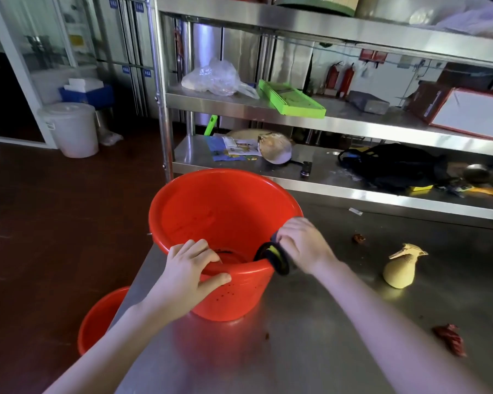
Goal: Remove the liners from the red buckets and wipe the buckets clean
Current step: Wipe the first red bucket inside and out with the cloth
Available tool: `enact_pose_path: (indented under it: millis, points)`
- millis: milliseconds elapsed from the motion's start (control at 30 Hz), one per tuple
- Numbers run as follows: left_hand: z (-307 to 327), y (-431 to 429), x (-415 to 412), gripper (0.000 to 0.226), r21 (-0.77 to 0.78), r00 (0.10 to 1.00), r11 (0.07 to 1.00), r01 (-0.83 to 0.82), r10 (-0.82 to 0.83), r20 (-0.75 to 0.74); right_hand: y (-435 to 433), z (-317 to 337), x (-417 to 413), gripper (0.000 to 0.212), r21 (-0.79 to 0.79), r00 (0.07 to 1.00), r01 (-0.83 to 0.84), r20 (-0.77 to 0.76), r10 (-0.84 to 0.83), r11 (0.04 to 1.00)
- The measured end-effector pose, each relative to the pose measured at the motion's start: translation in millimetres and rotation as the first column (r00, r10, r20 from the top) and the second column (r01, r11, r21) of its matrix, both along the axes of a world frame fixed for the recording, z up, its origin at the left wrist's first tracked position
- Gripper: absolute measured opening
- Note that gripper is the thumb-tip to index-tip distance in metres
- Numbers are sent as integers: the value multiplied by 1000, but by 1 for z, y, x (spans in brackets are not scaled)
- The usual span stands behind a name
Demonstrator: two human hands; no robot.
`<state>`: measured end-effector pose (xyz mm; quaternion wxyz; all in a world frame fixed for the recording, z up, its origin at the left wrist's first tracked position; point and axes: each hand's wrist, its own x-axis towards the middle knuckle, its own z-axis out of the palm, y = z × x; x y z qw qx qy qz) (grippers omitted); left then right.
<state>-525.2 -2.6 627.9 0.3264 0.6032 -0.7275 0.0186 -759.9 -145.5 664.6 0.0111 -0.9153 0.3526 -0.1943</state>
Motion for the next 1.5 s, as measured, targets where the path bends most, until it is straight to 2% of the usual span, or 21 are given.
enact_pose_path:
  millis: [67, 133, 233, 333, 400, 467, 567, 667, 733, 833, 933, 1033, 1100, 1200, 1267, 1333, 1400, 1500]
  points:
    - [-2, 0, 0, 46, -13, 1000, 1000, -24, 24, 9, -18, 7, -10, 33, 56, 999, 45, -32, -43, 997]
    - [-2, -2, -1, 47, -4, 998, 999, -53, 53, 26, -18, 4, -6, 32, 72, 993, 90, 70, -95, 993]
    - [-1, -5, -10, 44, 27, 996, 997, -75, 73, 51, 21, -23, 22, 32, -23, 934, 230, 287, -214, 973]
    - [1, -4, -22, 30, 3, 993, 995, -104, 103, 54, 62, -42, 53, 29, -101, 891, 317, 372, -260, 943]
    - [8, -4, -18, 32, 7, 997, 997, -76, 76, 3, 64, -41, 59, 28, -136, 877, 314, 420, -232, 940]
    - [17, -5, -4, 42, 103, 1000, 995, 1, -3, 14, 56, -34, 52, 30, -143, 907, 235, 387, -164, 962]
    - [27, -7, 37, 60, 200, 976, 977, -70, 26, 215, 31, -21, 24, 34, -75, 968, 88, 243, -67, 993]
    - [26, -2, 76, 41, 240, 983, 968, -73, 30, 180, -5, -9, -5, 36, 33, 997, 77, 28, -78, 996]
    - [23, -4, 75, 33, 208, 991, 978, -27, -2, 137, -21, -3, -14, 31, 65, 992, 121, -38, -119, 991]
    - [18, -9, 68, 31, 147, 992, 989, -32, 14, 123, -10, -2, -5, 39, 100, 975, 214, 36, -219, 972]
    - [17, -8, 63, 39, 115, 992, 993, -31, 17, 121, 42, -17, 32, 44, -60, 917, 383, 148, -371, 922]
    - [12, 0, 38, 47, 35, 986, 999, -35, 28, 167, 88, -28, 78, 32, -107, 899, 409, 221, -379, 906]
    - [9, 6, 30, 49, 42, 993, 998, -40, 35, 113, 89, -30, 85, 31, -137, 916, 350, 257, -308, 927]
    - [18, 7, 48, 70, 176, 991, 984, -13, -11, 135, 68, -25, 57, 30, -149, 981, 128, 162, -103, 981]
    - [27, 8, 69, 77, 207, 979, 978, 17, -59, 195, 42, -14, 31, 37, -65, 998, 21, 61, -17, 998]
    - [32, 13, 90, 72, 239, 980, 970, 44, -88, 176, 13, -3, 10, 40, 3, 999, 4, -49, -4, 1000]
    - [30, 21, 98, 65, 233, 980, 971, 53, -95, 173, -10, 3, -3, 31, 18, 993, 22, -115, -20, 1000]
    - [20, 26, 92, 45, 140, 972, 990, 18, -50, 230, -11, 1, -2, 32, 22, 994, 85, -77, -83, 996]
